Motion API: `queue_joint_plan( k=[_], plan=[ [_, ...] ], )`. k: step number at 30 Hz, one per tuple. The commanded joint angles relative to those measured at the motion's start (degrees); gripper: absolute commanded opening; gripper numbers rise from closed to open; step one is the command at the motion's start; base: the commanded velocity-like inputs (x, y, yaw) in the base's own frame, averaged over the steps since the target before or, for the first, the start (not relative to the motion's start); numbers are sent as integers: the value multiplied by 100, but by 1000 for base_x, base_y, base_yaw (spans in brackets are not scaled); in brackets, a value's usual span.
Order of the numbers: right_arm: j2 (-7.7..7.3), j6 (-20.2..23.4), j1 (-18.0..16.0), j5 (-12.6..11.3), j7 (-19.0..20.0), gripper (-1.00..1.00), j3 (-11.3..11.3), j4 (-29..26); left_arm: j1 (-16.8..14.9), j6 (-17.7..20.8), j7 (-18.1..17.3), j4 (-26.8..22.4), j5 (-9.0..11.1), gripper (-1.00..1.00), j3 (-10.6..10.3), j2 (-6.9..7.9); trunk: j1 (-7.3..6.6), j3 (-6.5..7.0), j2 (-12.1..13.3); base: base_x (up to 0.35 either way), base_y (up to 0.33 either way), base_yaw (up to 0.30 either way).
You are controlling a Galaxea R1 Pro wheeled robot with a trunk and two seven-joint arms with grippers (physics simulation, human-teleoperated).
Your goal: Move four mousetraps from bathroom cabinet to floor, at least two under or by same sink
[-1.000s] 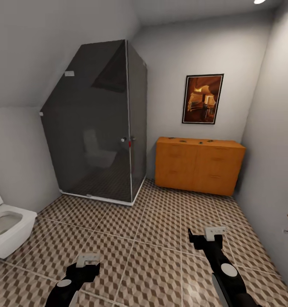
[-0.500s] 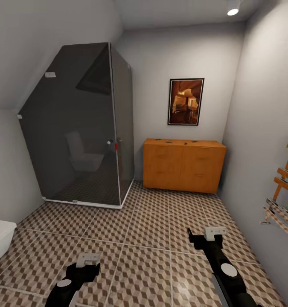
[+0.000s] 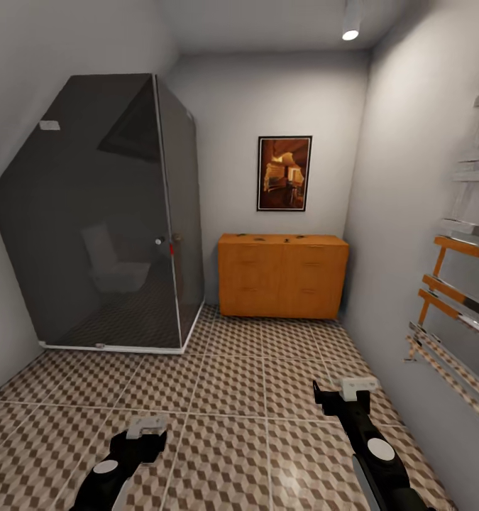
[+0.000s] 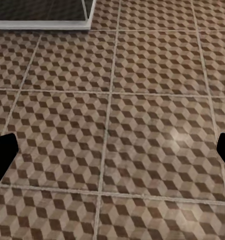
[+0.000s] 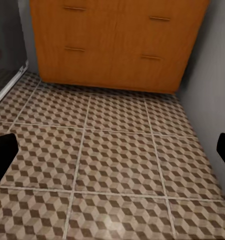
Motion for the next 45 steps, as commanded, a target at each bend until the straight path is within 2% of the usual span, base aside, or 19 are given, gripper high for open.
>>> queue_joint_plan(
  k=[1, 13, 25, 28, 29, 30, 32, 33, 34, 37, 38, 42, 43, 45],
  plan=[
    [-6, 41, -5, 29, -38, 100, 19, -7, -2, 31, 36, -41, 5, 100, -16, 5, 0, -2, -4, 0, 0, -199],
    [-5, 48, -5, 29, -38, 100, 19, -2, -2, 32, 36, -91, 2, 100, -17, 6, 0, 54, -4, 0, 0, -197],
    [-9, 27, -5, 23, -17, 100, 19, 44, -2, 5, 25, -42, 14, 100, -32, 10, 0, 63, -4, 0, 0, -24],
    [-8, -4, -5, 23, -1, 100, 19, 309, -2, -27, 15, 202, 15, 100, -41, 13, 0, 63, -4, 0, 0, 0],
    [-3, -131, -5, 22, 2, 100, 19, 656, -4, -112, 17, 461, 13, 100, -43, 14, 0, 63, -4, 0, 0, 0],
    [0, -444, -5, 26, 4, 100, 19, 1124, -3, -348, 17, 804, 12, 100, -40, 17, 0, 63, -4, 0, 0, 0],
    [1, -764, -5, 27, 5, 100, 19, 1482, -3, -614, 18, 1080, 12, 100, -39, 24, 0, 63, -4, 0, 0, 0],
    [2, -1136, -5, 28, 5, 100, 19, 1861, -2, -953, 18, 1384, 14, 100, -38, 32, 0, 63, -4, 0, 0, 0],
    [2, -1331, -5, 28, 6, 100, 19, 2051, -2, -1144, 18, 1549, 15, 100, -37, 36, 0, 63, -4, 0, 0, 0],
    [-3, -2215, -5, 32, 6, 100, 19, 2881, -2, -2119, 18, 2460, 14, 100, -26, 51, 0, 63, -4, 0, 0, 0],
    [-8, -2666, -5, 36, 6, 100, 19, 3358, -2, -2759, 18, 3168, 13, 100, -16, 55, 0, 63, -4, 0, 0, 0],
    [-7, -2909, -5, 36, 6, 100, 19, 3723, -2, -3350, 18, 3838, 9, 100, -6, 58, 0, 63, -4, 0, 0, 0],
    [-3, -2979, -5, 35, 6, 100, 19, 3934, -4, -3670, 18, 4195, 14, 100, -6, 63, 0, 63, -4, 0, 0, 0],
    [-6, -3007, -5, 37, 6, 100, 17, 4136, -3, -3832, 18, 4471, 13, 100, -3, 95, 0, 63, -4, 0, 0, 0]
  ],
)
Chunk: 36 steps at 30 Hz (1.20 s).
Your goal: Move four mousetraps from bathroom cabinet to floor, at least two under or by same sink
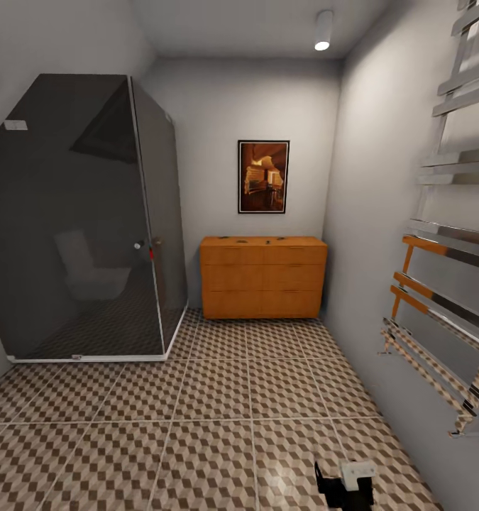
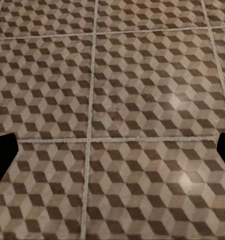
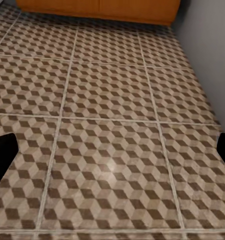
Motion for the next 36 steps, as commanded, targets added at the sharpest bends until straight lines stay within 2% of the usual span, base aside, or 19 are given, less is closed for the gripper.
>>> queue_joint_plan(
  k=[1, 4, 8, 22, 24, 26, 27, 29, 34, 36],
  plan=[
    [-8, -14, -5, 31, -50, 100, 26, 73, -5, -66, 31, 94, -1, 100, -20, 17, 0, -6, -4, 0, 0, 0],
    [-12, -83, -6, 32, -50, 100, 18, 402, -6, -372, 31, 367, 0, 100, -13, 99, 0, -6, -4, 0, 0, 0],
    [-12, -318, -5, 37, -62, 100, 20, 598, -4, -692, 37, 483, 2, 100, -18, 138, 0, -6, -4, 0, 0, 0],
    [-18, -690, -5, 39, -79, 100, 20, 876, -6, -821, 40, 520, 5, 100, -11, 156, 0, -6, -4, 0, 0, 0],
    [-7, -1290, -5, 46, -95, 100, 20, 1222, -7, -824, 44, 513, 6, 100, -11, 153, 0, -6, -4, 0, 0, 0],
    [-3, -1574, -5, 49, -106, 100, 21, 1359, -6, -824, 46, 503, 5, 100, -8, 152, 0, -6, -4, 0, 0, 0],
    [4, -1907, -5, 49, -160, 100, 21, 1497, -5, -823, 58, 462, 4, 100, -4, 152, 0, -6, -4, 0, 0, 0],
    [14, -2222, -5, 50, -285, 100, 21, 1627, -6, -815, 77, 390, 3, 100, 6, 140, 0, -6, -4, 0, 0, 0],
    [51, -2502, -5, 50, -721, 100, 24, 1789, -6, -705, 101, 30, 6, 100, 32, 116, 0, -6, -4, 0, 0, 0],
    [85, -2561, -5, 50, -917, 100, 27, 1826, -7, -463, 105, -312, 5, 100, 36, 77, 0, -6, -4, 0, 0, 0]
  ],
)
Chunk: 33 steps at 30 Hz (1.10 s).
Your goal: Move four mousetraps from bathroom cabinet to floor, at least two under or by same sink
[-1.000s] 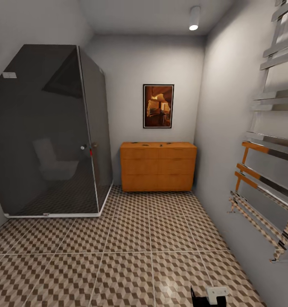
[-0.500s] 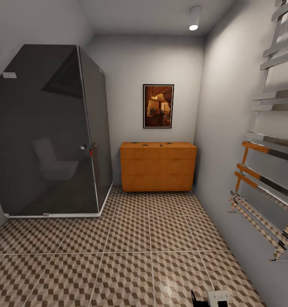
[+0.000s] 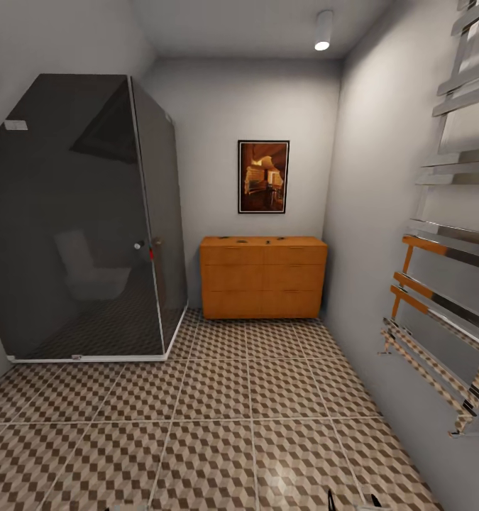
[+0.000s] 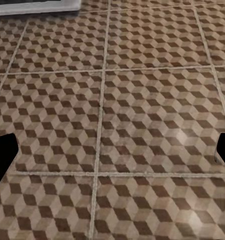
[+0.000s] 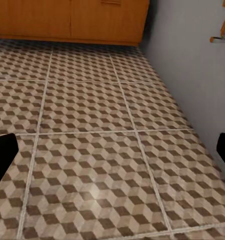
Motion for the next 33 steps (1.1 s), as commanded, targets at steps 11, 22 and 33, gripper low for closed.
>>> queue_joint_plan(
  k=[11, 22, 33],
  plan=[
    [90, -58, -4, 19, -290, 100, 30, 42, -4, 2284, -4, -1575, 8, 100, -38, 90, 0, -7, -4, 0, 0, 0],
    [86, -58, -4, 27, -292, 100, 25, 27, -7, 2308, 5, -1311, 12, 100, -58, 120, 0, -7, -4, 0, 0, 0],
    [83, -55, -4, 31, -293, 100, 23, 3, -6, 1544, -14, -673, 13, 100, -53, 54, 0, -7, -4, 2, -1, 0]
  ],
)
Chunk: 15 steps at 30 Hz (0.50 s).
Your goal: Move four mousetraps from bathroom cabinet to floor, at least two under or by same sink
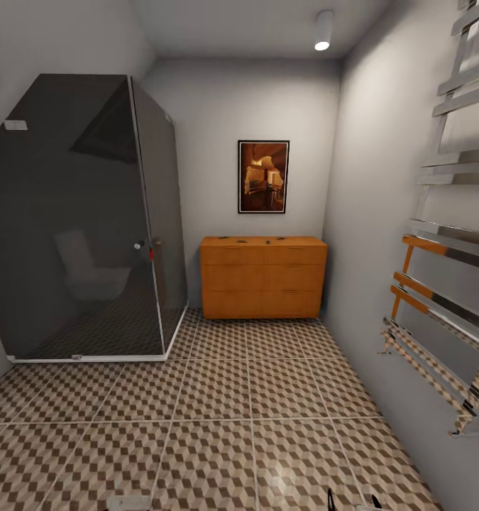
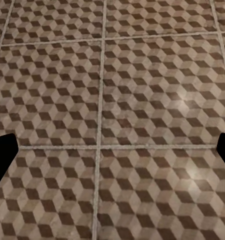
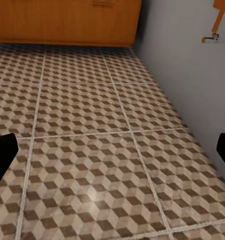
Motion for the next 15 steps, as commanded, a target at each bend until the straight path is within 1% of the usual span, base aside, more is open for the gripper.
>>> queue_joint_plan(
  k=[1, 6, 15],
  plan=[
    [-2, -3, -4, 31, -61, 100, 26, 3, -2, -56, 30, 32, 2, 100, -17, 0, 0, -6, -3, 48, -17, 0],
    [-2, -4, -4, 32, -65, 100, 26, 0, -2, -165, 32, 114, 4, 100, -12, -7, 0, -6, -3, 128, -81, 0],
    [0, -5, -4, 32, -66, 100, 27, -1, -5, -201, 27, 146, 10, 100, -15, -10, 0, -6, -3, 228, -192, 0]
  ],
)
